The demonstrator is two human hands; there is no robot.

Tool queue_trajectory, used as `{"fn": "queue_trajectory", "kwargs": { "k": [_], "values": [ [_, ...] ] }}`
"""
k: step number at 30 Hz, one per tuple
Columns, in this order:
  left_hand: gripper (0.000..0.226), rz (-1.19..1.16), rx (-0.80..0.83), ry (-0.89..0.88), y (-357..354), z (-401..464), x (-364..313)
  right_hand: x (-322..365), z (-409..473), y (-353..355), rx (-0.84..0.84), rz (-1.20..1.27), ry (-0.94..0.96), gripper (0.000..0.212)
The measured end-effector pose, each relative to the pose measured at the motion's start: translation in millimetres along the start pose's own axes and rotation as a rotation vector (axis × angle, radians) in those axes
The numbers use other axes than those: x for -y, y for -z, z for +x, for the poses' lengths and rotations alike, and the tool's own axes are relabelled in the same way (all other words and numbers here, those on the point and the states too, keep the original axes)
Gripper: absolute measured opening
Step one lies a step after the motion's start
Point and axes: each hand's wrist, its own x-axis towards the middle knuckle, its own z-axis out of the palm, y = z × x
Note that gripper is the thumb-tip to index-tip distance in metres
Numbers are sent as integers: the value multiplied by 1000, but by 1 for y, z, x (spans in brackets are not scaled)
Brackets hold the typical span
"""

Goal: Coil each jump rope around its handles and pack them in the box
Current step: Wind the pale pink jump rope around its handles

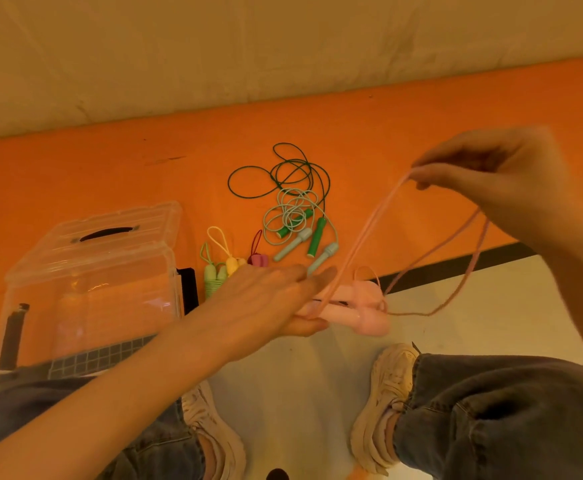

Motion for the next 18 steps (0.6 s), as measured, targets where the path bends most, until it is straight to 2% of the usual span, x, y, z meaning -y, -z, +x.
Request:
{"fn": "queue_trajectory", "kwargs": {
  "k": [2,8,15,18],
  "values": [
    [70,-39,-108,-44,-5,-1,-9,-2,8,-12,-21,25,-12,8],
    [86,-61,-235,-51,-3,-1,-24,-10,20,-29,7,56,-41,9],
    [98,-177,-279,-25,5,0,-32,-15,25,-36,-17,74,-87,5],
    [102,-137,-231,-96,10,1,-36,-15,26,-38,3,102,-103,6]
  ]
}}
